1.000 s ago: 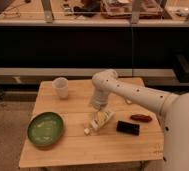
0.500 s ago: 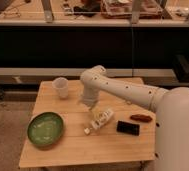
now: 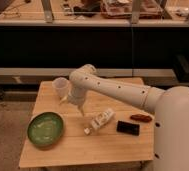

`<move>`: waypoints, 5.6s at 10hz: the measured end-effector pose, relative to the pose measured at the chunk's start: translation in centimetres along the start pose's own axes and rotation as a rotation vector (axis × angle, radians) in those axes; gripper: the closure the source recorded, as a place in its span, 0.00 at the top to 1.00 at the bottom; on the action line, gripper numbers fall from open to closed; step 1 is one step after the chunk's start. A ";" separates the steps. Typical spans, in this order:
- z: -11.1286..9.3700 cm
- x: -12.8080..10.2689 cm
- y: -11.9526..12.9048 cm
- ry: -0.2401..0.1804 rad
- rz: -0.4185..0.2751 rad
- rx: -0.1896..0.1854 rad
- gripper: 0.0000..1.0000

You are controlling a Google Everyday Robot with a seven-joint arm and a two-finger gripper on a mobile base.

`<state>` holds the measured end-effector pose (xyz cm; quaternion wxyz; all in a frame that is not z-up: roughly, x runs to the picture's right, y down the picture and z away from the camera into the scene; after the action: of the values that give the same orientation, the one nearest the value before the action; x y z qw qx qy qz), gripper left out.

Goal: Drag the ceramic bowl in a circle

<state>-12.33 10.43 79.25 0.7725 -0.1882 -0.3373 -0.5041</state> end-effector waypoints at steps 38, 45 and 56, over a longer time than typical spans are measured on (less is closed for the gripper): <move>9.2 -3.1 -4.5 -0.206 -0.916 0.034 0.17; 3.6 0.4 4.8 -0.118 -0.687 -0.103 0.17; 4.6 -14.9 3.3 -0.227 -0.921 -0.093 0.17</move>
<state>-14.76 24.41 72.02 0.4177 -0.1070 -0.4449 -0.7849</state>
